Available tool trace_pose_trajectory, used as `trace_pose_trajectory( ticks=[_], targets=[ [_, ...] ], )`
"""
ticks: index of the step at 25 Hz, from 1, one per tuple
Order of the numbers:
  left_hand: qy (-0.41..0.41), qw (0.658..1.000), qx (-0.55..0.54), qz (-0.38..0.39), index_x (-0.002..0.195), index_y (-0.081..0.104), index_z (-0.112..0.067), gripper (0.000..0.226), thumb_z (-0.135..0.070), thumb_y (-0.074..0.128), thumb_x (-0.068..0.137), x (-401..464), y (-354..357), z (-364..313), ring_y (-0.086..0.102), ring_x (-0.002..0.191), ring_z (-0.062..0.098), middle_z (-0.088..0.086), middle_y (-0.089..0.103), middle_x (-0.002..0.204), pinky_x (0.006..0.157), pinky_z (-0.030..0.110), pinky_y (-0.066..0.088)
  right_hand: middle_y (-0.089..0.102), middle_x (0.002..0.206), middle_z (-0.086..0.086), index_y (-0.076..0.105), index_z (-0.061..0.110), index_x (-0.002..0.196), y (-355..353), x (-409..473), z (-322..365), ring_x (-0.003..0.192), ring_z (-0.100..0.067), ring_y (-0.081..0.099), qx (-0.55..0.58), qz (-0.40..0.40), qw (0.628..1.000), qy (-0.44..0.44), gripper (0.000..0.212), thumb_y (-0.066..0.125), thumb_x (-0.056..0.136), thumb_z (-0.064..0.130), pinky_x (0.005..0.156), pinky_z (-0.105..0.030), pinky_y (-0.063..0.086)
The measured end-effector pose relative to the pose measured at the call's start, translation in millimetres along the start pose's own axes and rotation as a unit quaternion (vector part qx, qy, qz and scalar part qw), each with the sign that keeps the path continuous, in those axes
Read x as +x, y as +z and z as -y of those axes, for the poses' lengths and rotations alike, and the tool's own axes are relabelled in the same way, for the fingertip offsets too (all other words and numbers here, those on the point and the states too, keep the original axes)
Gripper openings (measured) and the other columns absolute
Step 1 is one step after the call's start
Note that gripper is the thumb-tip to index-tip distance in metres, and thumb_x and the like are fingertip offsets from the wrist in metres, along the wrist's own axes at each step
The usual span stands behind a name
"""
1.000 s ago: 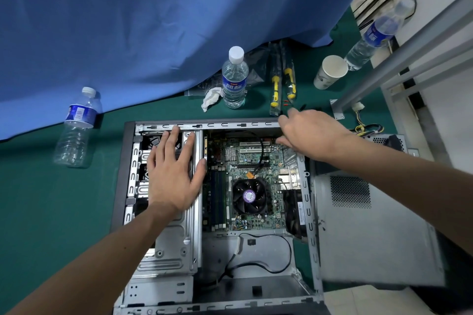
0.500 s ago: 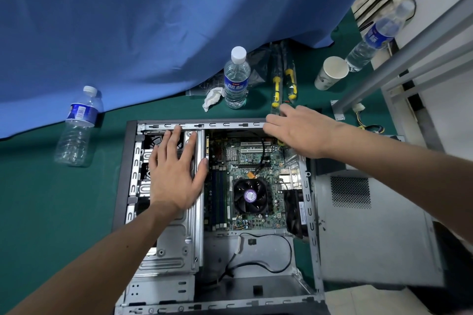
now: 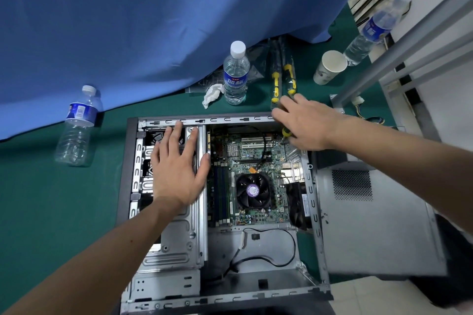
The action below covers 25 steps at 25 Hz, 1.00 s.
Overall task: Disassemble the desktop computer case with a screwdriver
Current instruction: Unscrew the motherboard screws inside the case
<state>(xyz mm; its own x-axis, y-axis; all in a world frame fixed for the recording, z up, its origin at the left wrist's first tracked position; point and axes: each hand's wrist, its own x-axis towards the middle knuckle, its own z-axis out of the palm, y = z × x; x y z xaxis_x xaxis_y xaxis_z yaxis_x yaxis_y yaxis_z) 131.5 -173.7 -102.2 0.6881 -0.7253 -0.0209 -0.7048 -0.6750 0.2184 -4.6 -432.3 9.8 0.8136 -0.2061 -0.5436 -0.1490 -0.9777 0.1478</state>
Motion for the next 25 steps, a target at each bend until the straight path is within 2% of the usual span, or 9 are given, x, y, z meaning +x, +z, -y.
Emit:
trace_pose_trajectory(
  ticks=[3, 8, 10, 13, 16, 18, 20, 22, 25],
  targets=[
    [0.000, 1.000, 0.000, -0.003, 0.151, 0.033, -0.029, 0.063, -0.058, 0.026, 0.096, -0.5, 1.0, 0.8, 0.012, 0.150, 0.026, 0.006, 0.016, 0.163, 0.119, 0.048, 0.012, 0.054, 0.102, -0.011, 0.041, 0.012, 0.119, 3.6, 5.5, 7.8, 0.065, -0.023, 0.046, -0.034, -0.044, 0.994, 0.098, 0.040, 0.027, 0.104, 0.046, 0.049, -0.033, 0.034],
    [0.006, 1.000, -0.004, -0.007, 0.151, 0.033, -0.030, 0.062, -0.059, 0.027, 0.096, 0.2, 1.9, 1.6, 0.012, 0.150, 0.026, 0.006, 0.017, 0.162, 0.119, 0.047, 0.011, 0.041, 0.122, -0.012, 0.041, 0.015, 0.123, 5.2, 0.7, -3.7, 0.107, -0.029, 0.041, 0.049, -0.014, 0.999, 0.003, 0.037, 0.055, 0.089, 0.011, 0.078, -0.039, 0.043],
    [0.006, 1.000, -0.005, -0.006, 0.151, 0.033, -0.030, 0.063, -0.059, 0.026, 0.096, -0.1, 1.2, 1.5, 0.012, 0.150, 0.026, 0.007, 0.017, 0.162, 0.119, 0.047, 0.011, 0.043, 0.120, -0.011, 0.041, 0.017, 0.124, 4.7, -2.5, -1.1, 0.103, -0.027, 0.044, 0.068, -0.009, 0.998, 0.008, 0.039, 0.060, 0.090, 0.023, 0.074, -0.038, 0.045],
    [0.001, 1.000, -0.008, -0.004, 0.151, 0.034, -0.030, 0.063, -0.059, 0.026, 0.096, -0.2, -0.2, 0.2, 0.012, 0.150, 0.025, 0.006, 0.017, 0.162, 0.119, 0.047, 0.011, 0.057, 0.094, -0.008, 0.043, 0.013, 0.127, 5.8, 2.6, 6.6, 0.073, -0.026, 0.053, -0.007, -0.051, 0.994, 0.095, 0.048, 0.031, 0.101, 0.052, 0.047, -0.030, 0.032],
    [0.001, 1.000, -0.009, -0.007, 0.151, 0.034, -0.029, 0.063, -0.059, 0.026, 0.096, -0.2, -1.1, -0.7, 0.012, 0.149, 0.025, 0.007, 0.017, 0.163, 0.119, 0.048, 0.012, 0.052, 0.112, -0.013, 0.043, 0.013, 0.125, 6.4, 8.3, 0.7, 0.094, -0.029, 0.050, 0.029, -0.049, 0.998, 0.033, 0.027, 0.042, 0.102, 0.026, 0.063, -0.035, 0.039],
    [0.002, 1.000, -0.009, -0.008, 0.151, 0.035, -0.028, 0.063, -0.058, 0.027, 0.096, 0.1, -1.6, -0.2, 0.013, 0.149, 0.026, 0.007, 0.018, 0.162, 0.119, 0.048, 0.013, 0.042, 0.119, -0.010, 0.045, 0.019, 0.120, 3.6, 6.0, -5.9, 0.104, -0.025, 0.039, 0.080, 0.006, 0.996, -0.031, 0.034, 0.054, 0.089, 0.009, 0.075, -0.037, 0.039],
    [0.003, 1.000, -0.006, -0.009, 0.151, 0.035, -0.027, 0.063, -0.058, 0.028, 0.096, 0.8, -1.2, 0.2, 0.014, 0.149, 0.026, 0.007, 0.018, 0.162, 0.118, 0.049, 0.014, 0.043, 0.117, -0.010, 0.044, 0.020, 0.121, 3.4, 1.4, -4.6, 0.103, -0.025, 0.043, 0.064, 0.003, 0.998, -0.027, 0.033, 0.058, 0.092, 0.025, 0.074, -0.038, 0.045],
    [0.003, 1.000, -0.009, -0.013, 0.150, 0.037, -0.027, 0.062, -0.056, 0.031, 0.095, -0.1, -0.3, 0.2, 0.016, 0.148, 0.027, 0.007, 0.019, 0.162, 0.118, 0.049, 0.016, 0.051, 0.096, -0.009, 0.042, 0.014, 0.121, 6.8, 1.5, -0.8, 0.079, -0.027, 0.051, 0.004, -0.045, 0.998, 0.044, 0.040, 0.036, 0.101, 0.048, 0.056, -0.036, 0.043],
    [0.004, 1.000, -0.011, -0.024, 0.149, 0.038, -0.027, 0.061, -0.056, 0.033, 0.095, -0.6, 1.2, -0.1, 0.018, 0.147, 0.027, 0.006, 0.019, 0.161, 0.117, 0.050, 0.017, 0.057, 0.101, -0.012, 0.042, 0.012, 0.119, 6.9, 5.5, -3.5, 0.079, -0.028, 0.049, -0.009, -0.060, 0.998, 0.032, 0.028, 0.033, 0.104, 0.034, 0.059, -0.037, 0.041]
  ],
)
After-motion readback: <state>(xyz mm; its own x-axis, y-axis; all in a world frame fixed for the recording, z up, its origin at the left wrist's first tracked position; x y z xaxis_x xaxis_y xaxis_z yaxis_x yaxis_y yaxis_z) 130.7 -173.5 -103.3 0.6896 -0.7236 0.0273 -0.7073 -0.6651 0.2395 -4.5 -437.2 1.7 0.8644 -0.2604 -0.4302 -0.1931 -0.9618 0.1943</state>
